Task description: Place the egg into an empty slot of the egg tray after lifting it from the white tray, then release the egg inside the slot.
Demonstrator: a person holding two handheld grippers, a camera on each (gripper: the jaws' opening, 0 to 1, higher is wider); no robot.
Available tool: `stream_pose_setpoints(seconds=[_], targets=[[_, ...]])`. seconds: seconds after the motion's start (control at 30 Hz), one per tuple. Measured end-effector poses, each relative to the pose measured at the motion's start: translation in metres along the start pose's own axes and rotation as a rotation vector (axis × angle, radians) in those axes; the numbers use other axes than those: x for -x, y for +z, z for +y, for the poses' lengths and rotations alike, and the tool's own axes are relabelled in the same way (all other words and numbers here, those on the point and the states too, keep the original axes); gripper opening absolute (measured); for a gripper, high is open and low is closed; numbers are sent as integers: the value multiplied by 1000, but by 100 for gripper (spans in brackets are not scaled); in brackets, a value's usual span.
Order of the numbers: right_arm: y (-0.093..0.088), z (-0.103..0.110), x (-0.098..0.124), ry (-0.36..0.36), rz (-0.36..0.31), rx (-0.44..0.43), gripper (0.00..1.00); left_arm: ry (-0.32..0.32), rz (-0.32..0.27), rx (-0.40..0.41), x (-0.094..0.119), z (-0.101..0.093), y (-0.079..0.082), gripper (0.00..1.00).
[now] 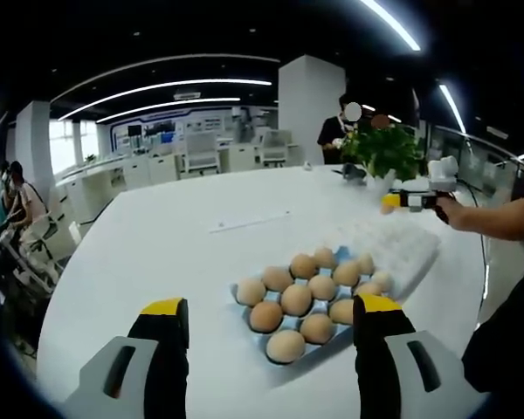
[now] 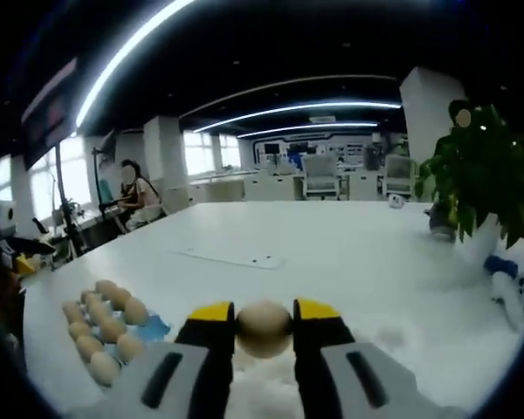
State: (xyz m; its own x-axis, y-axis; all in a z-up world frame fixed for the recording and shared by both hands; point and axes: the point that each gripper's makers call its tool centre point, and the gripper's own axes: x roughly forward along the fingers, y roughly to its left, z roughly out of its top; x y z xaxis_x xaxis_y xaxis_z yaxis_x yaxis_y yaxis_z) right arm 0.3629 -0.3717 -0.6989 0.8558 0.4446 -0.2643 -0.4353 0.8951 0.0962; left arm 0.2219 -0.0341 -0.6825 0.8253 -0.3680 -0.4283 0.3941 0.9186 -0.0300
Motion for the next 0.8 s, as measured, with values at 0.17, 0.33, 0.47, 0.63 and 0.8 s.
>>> stream_pose_setpoints(seconds=[0.17,0.33,0.47,0.63,0.8], targets=[[0,28,-13,72,2,6,25,2,-1,-1,1,0,0,78],[1,49,-23,126,3,0,25,3,-2,-4,3,1,1,78],[0,64,-30,168,11,3,25,4,0,-6,4,2,0,78],[-6,83,-38,217,30,10,25,3,0,-6,3,2,0,78],[-15,98,-45,260,53,8,25,3,0,-8,3,2,1,78]])
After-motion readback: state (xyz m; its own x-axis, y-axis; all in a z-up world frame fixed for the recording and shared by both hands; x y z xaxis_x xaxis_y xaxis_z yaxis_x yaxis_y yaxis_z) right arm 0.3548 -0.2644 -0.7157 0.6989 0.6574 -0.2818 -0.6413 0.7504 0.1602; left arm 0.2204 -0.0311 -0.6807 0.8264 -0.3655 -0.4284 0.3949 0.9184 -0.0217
